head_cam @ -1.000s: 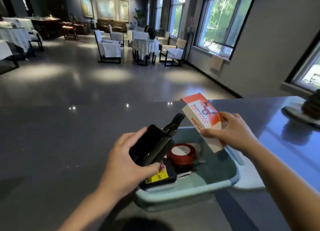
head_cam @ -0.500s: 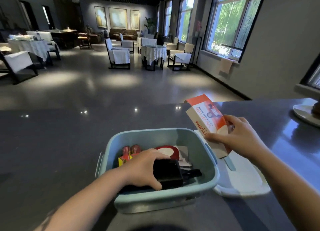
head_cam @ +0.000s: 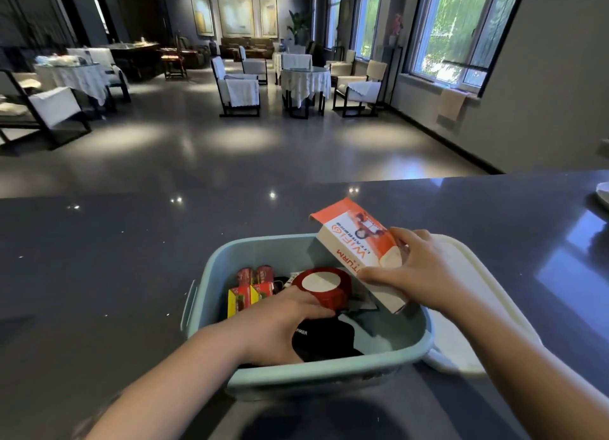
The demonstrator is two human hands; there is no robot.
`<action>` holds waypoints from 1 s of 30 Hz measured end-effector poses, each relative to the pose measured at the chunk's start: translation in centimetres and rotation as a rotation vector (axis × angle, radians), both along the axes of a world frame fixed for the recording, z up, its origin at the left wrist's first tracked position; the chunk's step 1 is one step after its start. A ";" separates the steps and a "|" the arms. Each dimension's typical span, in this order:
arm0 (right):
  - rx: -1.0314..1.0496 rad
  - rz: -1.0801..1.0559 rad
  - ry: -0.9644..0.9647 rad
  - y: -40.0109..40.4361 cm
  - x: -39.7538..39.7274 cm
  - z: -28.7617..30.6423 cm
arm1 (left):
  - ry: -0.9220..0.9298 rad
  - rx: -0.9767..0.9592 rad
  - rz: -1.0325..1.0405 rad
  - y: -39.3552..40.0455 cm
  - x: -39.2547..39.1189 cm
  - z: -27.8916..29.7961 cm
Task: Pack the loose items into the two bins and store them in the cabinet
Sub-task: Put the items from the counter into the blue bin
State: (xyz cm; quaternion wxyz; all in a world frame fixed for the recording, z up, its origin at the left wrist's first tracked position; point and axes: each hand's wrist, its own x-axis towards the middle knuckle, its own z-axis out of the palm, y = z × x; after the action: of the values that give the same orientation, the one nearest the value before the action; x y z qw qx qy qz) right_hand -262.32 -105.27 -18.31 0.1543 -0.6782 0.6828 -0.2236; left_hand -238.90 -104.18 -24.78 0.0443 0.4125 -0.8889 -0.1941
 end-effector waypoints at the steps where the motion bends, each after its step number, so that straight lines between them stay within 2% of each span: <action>1: 0.005 -0.001 0.002 -0.1 0.1 -0.1 | -0.024 -0.029 -0.003 -0.1 0.0 -0.2; 7: -0.007 0.005 -0.059 -0.1 0.3 -0.7 | -0.123 -0.173 -0.012 -0.3 -1.0 -0.1; 11: -0.009 -0.012 -0.074 -0.1 0.4 -0.7 | -0.211 -0.347 -0.044 -0.6 -1.8 0.1; 14: 0.000 -0.007 -0.070 0.0 0.4 -0.9 | -0.210 -0.295 -0.040 -0.6 -2.1 0.1; 17: -0.003 0.013 -0.065 0.3 0.5 -0.6 | -0.145 -0.136 0.001 -0.8 -1.6 0.0; 21: 0.009 0.102 0.000 1.0 -0.4 0.2 | -0.055 -0.106 0.106 -0.5 0.3 0.6; 24: -0.003 0.168 0.032 1.2 -0.9 0.3 | 0.005 -0.159 0.254 0.2 2.2 0.9; 30: 0.020 0.364 0.083 0.8 0.7 -1.0 | 0.288 -0.387 0.540 1.6 4.7 1.4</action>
State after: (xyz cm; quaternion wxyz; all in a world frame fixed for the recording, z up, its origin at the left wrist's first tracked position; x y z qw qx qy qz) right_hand -261.58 -104.50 -19.26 0.1708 -0.7976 0.5567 -0.1571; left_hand -234.21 -102.54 -23.34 0.2959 0.5850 -0.7528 -0.0597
